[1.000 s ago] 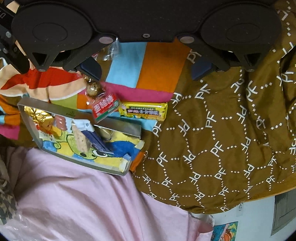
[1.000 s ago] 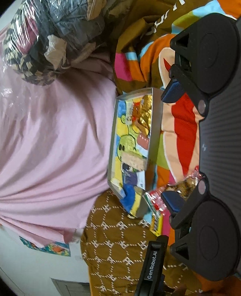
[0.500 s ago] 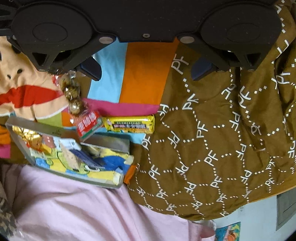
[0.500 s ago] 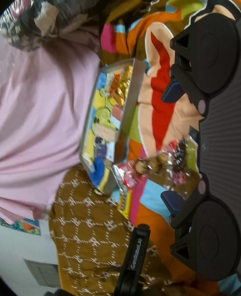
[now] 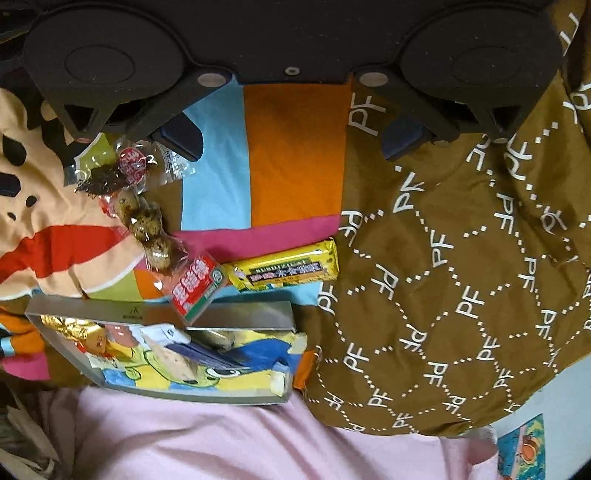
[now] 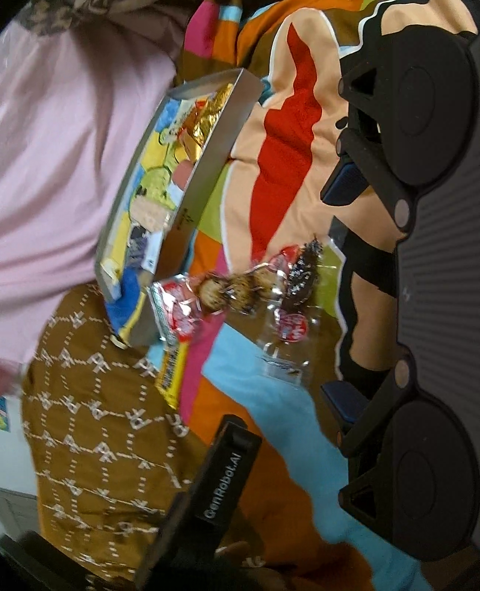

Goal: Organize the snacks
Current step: 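Move both tools back over the quail egg pack and small candy packs, then grasp the red-labelled quail egg pack with the left tool while the right grasps a small candy pack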

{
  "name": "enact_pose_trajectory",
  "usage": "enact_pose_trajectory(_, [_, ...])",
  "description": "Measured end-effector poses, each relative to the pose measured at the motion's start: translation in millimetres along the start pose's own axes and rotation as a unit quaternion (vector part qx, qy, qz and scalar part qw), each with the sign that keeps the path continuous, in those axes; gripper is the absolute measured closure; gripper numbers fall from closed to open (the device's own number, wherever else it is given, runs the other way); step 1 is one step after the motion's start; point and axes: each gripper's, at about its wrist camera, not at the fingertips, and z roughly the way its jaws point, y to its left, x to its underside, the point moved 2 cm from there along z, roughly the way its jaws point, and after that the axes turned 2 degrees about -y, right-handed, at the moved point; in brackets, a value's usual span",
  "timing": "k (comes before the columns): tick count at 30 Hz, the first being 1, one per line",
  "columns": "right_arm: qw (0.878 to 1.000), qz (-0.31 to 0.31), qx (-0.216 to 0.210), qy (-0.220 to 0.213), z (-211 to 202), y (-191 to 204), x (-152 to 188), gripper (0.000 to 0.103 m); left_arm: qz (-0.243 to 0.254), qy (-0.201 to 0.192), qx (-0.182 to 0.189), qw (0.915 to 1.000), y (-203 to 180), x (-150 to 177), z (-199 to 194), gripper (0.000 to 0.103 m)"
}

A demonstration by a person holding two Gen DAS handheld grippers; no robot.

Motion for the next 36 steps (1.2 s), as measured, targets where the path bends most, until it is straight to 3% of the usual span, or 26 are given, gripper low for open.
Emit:
enact_pose_trajectory(7, [0.999, -0.049, -0.006, -0.017, 5.3, -5.6, -2.1, 0.000, 0.017, -0.020, 0.009, 0.9996, -2.5, -3.7, 6.9, 0.001])
enact_pose_trajectory(15, [0.994, -0.080, -0.051, -0.060, 19.7, -21.9, -7.1, 0.000, 0.024, -0.034, 0.013, 0.9991, -7.0, -7.0, 13.7, 0.001])
enact_pose_trajectory(22, [0.988, -0.114, -0.082, -0.067, 27.3, -28.1, -7.3, 0.000, 0.054, -0.045, 0.027, 0.9971, -11.3, -9.6, 19.2, 0.001])
enact_pose_trajectory(28, [0.987, -0.112, -0.107, -0.041, 23.8, -46.3, 1.9, 0.000, 0.059, -0.038, 0.060, 0.9957, -12.5, -8.0, 23.7, 0.001])
enact_pose_trajectory(36, [0.986, -0.101, -0.120, -0.056, 30.5, -44.8, -0.6, 0.002, 0.071, -0.039, 0.105, 0.9912, -22.5, -18.3, 32.1, 0.001])
